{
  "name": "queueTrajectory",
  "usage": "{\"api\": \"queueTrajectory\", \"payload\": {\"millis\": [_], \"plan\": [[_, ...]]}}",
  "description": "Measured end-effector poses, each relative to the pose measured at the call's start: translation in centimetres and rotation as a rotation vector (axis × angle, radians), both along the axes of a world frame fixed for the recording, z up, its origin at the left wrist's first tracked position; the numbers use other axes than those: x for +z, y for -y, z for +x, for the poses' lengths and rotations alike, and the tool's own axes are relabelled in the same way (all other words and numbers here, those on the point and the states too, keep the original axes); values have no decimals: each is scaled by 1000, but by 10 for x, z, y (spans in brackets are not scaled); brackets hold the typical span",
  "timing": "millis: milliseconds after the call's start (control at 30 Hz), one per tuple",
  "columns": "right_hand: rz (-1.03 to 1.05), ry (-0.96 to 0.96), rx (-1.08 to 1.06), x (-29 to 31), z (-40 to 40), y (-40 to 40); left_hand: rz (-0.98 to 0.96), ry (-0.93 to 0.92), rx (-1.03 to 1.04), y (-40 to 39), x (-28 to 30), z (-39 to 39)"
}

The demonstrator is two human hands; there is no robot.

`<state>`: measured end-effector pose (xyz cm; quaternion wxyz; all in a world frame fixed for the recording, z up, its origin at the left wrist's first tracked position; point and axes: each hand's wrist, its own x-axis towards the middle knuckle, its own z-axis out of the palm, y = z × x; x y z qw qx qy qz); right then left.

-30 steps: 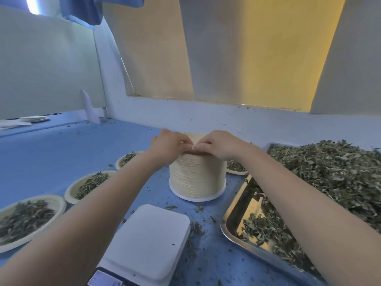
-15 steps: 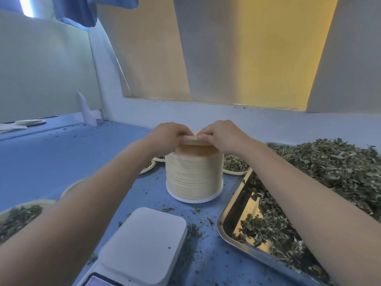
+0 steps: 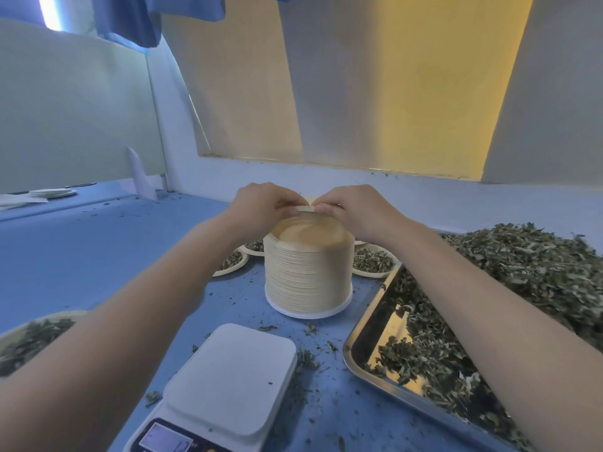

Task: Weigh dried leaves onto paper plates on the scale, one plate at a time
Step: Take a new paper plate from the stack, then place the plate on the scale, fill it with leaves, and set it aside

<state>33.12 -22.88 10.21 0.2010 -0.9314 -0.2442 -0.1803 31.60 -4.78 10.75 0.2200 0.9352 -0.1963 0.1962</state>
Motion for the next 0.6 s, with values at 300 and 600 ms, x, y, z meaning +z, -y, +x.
{"api": "queueTrajectory", "payload": {"millis": [300, 600], "plan": [[-30, 135, 179, -28, -88, -36, 16, 82, -13, -47, -24, -101], [-182, 29, 268, -112, -144, -76, 30, -17, 40, -84, -109, -170]]}}
